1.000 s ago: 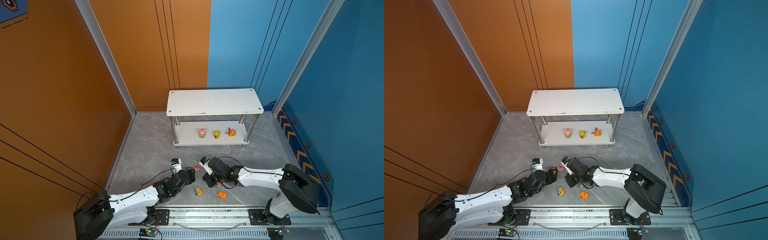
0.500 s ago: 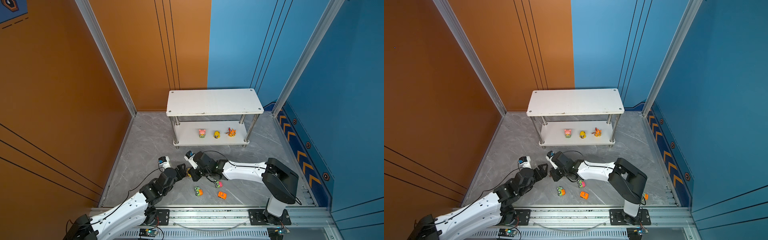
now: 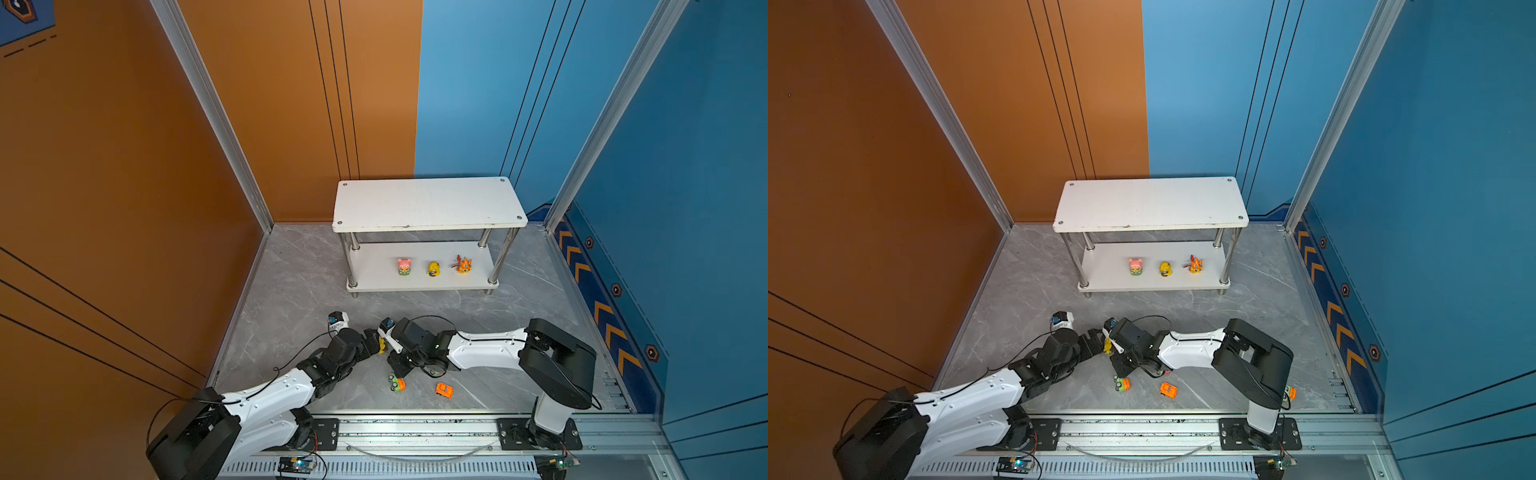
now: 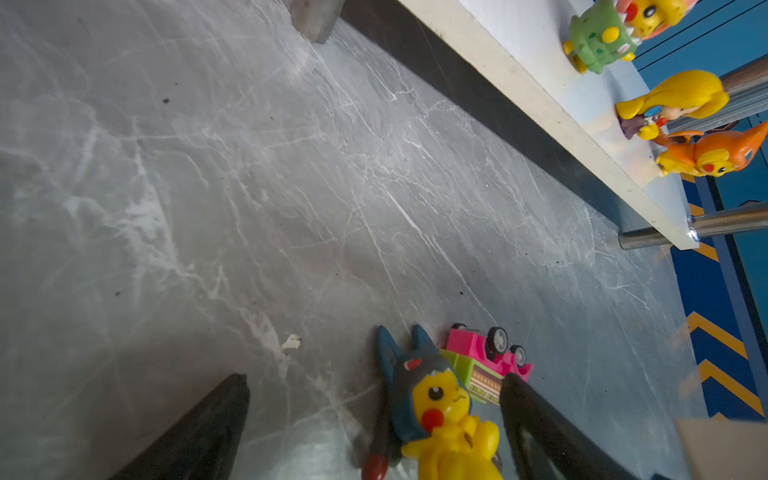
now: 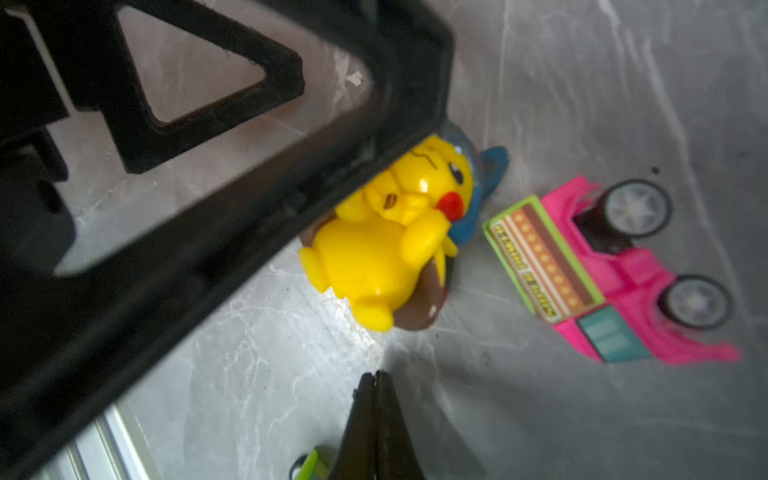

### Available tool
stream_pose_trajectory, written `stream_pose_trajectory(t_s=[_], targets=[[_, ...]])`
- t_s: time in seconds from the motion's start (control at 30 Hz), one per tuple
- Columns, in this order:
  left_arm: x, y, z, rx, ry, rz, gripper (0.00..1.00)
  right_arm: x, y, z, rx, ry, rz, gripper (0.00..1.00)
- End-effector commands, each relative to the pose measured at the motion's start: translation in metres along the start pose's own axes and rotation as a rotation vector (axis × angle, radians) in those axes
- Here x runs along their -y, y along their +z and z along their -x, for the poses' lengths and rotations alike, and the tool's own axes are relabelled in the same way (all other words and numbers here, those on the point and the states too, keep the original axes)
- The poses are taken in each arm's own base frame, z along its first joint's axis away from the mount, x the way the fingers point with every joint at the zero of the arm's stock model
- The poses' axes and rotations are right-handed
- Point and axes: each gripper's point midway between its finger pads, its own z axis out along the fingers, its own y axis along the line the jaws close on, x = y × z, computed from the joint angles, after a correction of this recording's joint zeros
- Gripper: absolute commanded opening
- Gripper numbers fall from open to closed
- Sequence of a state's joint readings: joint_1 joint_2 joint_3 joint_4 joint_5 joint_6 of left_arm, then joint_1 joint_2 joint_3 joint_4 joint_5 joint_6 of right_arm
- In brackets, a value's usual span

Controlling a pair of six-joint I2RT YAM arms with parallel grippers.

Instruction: Place and organize the plastic toys onto the shelf

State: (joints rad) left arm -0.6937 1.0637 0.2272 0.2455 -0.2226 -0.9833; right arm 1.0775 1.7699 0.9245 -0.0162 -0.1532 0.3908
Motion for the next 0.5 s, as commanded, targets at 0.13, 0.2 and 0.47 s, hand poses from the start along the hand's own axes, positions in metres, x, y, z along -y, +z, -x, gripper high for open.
stream_pose_trajectory(t_s=[0.13, 0.2, 0.47], targets=[[0.021, -0.003, 0.019, 0.050, -0.014, -0.071, 0.95, -0.009, -0.045, 0.057, 0.157, -0.032, -0.018, 0.03], [0.019, -0.004, 0.020, 0.055, -0.016, -0.066, 0.95, -0.005, -0.046, 0.065, 0.168, -0.029, -0.025, 0.03], [0.013, -0.004, 0.022, 0.060, -0.029, -0.056, 0.96, 0.000, -0.008, 0.059, 0.108, 0.009, 0.001, 0.02]])
